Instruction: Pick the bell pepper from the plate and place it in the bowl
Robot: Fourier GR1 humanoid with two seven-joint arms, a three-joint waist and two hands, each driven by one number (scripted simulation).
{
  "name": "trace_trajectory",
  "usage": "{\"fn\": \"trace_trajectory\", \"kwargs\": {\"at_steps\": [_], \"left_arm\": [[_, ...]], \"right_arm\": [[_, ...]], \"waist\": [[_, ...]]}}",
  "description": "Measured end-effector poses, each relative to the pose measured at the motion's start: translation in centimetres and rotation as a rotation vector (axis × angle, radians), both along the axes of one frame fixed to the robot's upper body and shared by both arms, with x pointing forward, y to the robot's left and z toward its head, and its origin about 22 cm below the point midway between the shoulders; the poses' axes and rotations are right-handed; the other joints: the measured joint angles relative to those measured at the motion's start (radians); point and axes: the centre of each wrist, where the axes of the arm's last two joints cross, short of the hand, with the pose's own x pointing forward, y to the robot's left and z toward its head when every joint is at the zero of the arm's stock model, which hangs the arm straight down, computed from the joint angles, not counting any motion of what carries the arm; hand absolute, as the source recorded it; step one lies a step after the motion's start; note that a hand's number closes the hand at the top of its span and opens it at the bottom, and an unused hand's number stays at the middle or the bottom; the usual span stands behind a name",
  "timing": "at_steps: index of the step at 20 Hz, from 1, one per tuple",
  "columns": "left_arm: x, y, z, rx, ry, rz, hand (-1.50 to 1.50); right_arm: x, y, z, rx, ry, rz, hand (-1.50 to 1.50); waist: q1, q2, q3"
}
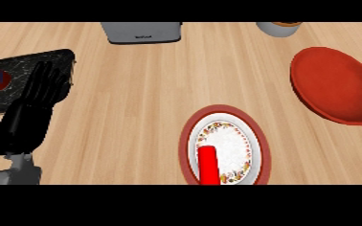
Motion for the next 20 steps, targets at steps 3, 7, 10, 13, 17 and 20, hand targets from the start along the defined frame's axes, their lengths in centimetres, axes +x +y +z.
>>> {"fn": "trace_trajectory", "kwargs": {"at_steps": [3, 7, 10, 13, 17, 20], "left_arm": [[0.5, -0.4, 0.3, 0.000, -0.002, -0.015, 0.00], [1.1, -0.2, 0.9, 0.003, -0.003, -0.031, 0.00], [1.2, -1.0, 0.9, 0.002, -0.005, -0.051, 0.00], [1.8, -1.5, 0.3, 0.001, -0.010, -0.056, 0.00], [2.0, -1.4, 0.7, 0.001, -0.013, -0.069, 0.00], [2.4, -1.4, 0.5, -0.002, -0.013, -0.078, 0.00]], "right_arm": [[-0.4, -2.5, 2.7, 0.032, -0.056, -0.070, 1.50], [0.5, -4.6, 4.5, 0.098, -0.086, -0.156, 1.50], [1.9, -5.9, 4.4, 0.144, -0.105, -0.213, 1.50], [3.6, -6.7, 4.2, 0.192, -0.121, -0.251, 1.50], [6.4, -7.8, 3.3, 0.255, -0.130, -0.281, 1.50], [8.3, -8.7, 2.7, 0.293, -0.121, -0.292, 1.50]], "waist": [[0.014, 0.003, 0.000], [0.036, 0.007, 0.000], [0.049, 0.009, 0.000], [0.056, 0.011, 0.000], [0.067, 0.014, 0.001], [0.075, 0.016, 0.001]]}}
